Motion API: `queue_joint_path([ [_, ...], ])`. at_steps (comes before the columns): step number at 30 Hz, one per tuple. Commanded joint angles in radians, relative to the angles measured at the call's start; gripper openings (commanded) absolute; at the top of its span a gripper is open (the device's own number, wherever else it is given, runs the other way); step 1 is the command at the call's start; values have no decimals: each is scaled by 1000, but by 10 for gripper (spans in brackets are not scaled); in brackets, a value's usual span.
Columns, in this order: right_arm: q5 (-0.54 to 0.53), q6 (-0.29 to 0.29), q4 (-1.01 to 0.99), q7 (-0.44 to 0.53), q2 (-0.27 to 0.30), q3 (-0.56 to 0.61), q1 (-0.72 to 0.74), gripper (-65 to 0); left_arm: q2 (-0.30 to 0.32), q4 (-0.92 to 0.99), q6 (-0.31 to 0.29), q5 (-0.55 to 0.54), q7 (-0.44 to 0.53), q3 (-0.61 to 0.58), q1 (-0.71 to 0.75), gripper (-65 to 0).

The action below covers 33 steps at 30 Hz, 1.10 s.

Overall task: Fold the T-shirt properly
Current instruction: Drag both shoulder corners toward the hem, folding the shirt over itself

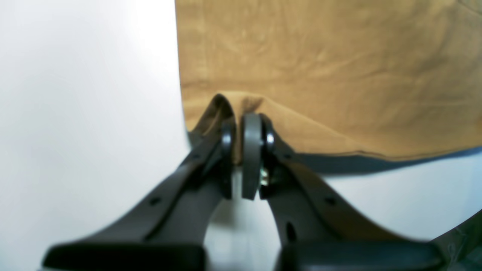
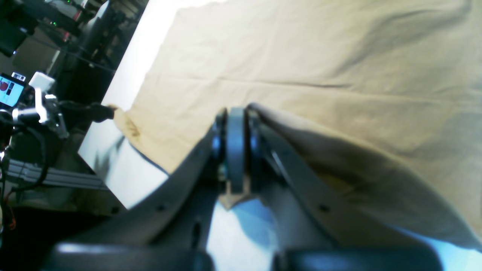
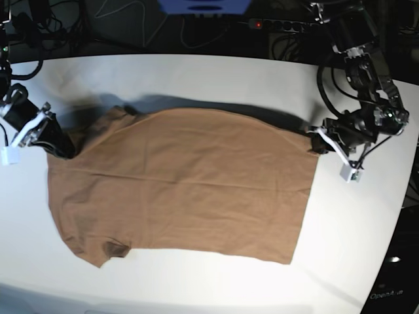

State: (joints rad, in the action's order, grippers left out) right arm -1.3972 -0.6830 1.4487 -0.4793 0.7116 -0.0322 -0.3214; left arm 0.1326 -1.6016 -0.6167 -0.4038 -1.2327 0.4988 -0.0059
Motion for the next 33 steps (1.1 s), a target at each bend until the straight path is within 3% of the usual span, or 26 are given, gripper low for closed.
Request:
queue_joint_path([
  [1, -23, -15, 13, 23, 21, -10, 23, -641, 12, -21, -1, -22, 12, 10, -21, -623],
  [10, 65, -15, 13, 21, 16, -10, 98, -641, 5, -32, -1, -17, 11, 54, -90, -623],
  [21, 270, -15, 7, -72, -88, -16, 235, -641, -26, -19, -1, -13, 21, 53, -170, -623],
  [33, 287, -15, -53, -91, -86, -11, 327, -641, -40, 168, -1, -13, 100, 50, -242, -623],
])
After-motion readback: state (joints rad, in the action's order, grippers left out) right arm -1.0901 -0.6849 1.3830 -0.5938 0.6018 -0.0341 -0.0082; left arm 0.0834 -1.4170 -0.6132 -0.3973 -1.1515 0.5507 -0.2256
